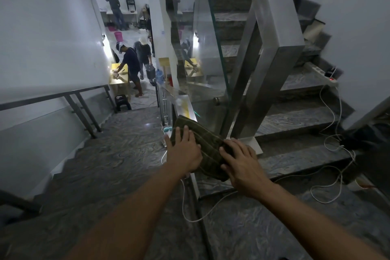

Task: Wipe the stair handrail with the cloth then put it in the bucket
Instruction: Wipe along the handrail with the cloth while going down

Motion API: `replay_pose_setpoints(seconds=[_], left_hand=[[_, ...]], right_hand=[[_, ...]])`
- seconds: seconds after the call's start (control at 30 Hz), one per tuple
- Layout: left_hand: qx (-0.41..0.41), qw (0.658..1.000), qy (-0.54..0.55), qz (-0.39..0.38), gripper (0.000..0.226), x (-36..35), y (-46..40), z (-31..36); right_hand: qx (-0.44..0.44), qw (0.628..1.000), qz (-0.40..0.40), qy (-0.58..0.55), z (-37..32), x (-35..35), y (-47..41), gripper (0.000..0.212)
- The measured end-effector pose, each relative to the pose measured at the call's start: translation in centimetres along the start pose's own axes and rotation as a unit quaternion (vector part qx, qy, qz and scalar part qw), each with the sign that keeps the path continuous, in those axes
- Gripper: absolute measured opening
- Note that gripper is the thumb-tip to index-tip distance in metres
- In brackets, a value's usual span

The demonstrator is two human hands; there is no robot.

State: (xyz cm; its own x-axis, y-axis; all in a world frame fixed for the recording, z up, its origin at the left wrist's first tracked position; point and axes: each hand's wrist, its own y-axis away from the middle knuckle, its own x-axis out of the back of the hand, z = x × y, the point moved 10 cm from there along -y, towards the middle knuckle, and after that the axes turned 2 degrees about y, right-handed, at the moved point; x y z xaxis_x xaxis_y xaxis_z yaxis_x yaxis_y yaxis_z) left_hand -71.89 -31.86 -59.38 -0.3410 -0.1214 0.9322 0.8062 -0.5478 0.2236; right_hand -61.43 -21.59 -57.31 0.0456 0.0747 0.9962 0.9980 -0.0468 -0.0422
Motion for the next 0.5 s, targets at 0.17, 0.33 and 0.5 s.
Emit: replay_pose_setpoints(seconds=[0.17, 0.33, 0.5], left_hand=[[-0.033, 0.999, -0.002, -0.031, 0.060, 0.4, -1.9, -1.5], [-0.037, 0.998, -0.005, -0.051, 0.060, 0.9, -3.7, -2.4], [-0.045, 0.997, -0.027, -0.065, 0.061, 1.0, -5.1, -2.6]], right_hand=[[0.038, 0.997, -0.042, -0.052, -2.3, -1.5, -0.8, 0.059], [0.031, 0.999, -0.018, 0.027, -3.6, -1.7, -0.8, 0.060], [0.052, 0.998, -0.020, 0.020, -5.9, -1.6, -2.2, 0.065]])
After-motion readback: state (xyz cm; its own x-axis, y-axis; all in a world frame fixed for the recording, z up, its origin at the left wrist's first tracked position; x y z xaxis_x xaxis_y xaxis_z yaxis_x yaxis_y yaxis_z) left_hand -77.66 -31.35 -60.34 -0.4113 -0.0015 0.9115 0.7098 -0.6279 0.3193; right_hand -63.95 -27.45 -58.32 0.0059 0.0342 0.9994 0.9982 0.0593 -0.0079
